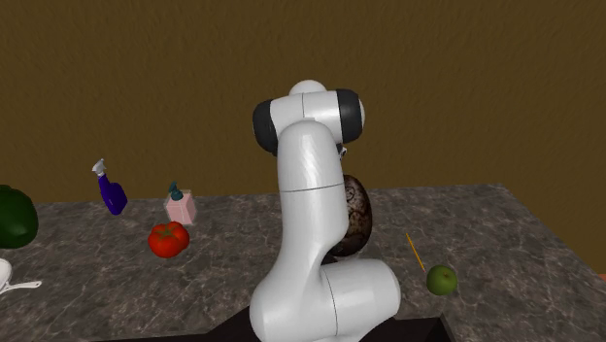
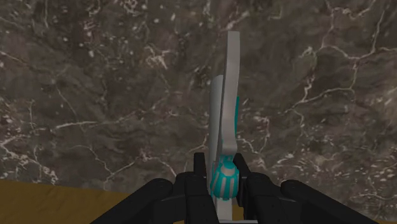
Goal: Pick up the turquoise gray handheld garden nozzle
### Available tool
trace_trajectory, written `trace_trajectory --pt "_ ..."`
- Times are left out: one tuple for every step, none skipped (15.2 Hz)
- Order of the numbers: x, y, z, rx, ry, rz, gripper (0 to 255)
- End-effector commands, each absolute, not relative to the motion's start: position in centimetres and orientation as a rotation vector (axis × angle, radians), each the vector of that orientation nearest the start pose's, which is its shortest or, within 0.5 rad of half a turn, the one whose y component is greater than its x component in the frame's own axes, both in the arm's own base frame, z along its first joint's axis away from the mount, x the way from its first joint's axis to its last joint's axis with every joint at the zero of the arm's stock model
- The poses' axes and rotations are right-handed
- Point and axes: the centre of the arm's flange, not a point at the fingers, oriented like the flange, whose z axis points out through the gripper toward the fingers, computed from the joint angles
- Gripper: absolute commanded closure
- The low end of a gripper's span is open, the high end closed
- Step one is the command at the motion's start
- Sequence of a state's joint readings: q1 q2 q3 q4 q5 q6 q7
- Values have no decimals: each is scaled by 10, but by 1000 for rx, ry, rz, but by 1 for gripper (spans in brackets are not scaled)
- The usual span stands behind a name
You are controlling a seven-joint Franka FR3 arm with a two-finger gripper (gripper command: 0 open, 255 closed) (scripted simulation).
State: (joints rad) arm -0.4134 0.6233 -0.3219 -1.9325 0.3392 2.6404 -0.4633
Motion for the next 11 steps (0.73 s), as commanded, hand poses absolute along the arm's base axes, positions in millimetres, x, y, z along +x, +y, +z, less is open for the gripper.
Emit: trace_trajectory --pt "469 -425 187 -3117 782 -177 255" --pt "469 -425 187 -3117 782 -177 255" --pt "469 -425 187 -3117 782 -177 255" --pt "469 -425 187 -3117 782 -177 255" --pt "469 -425 187 -3117 782 -177 255" --pt "469 -424 186 -3117 782 -176 255" --pt "469 -424 192 -3117 782 -176 255" --pt "469 -424 197 -3117 782 -176 255" --pt "469 -424 202 -3117 782 -176 255" --pt "469 -424 207 -3117 782 -176 255" --pt "469 -424 213 -3117 782 -176 255"
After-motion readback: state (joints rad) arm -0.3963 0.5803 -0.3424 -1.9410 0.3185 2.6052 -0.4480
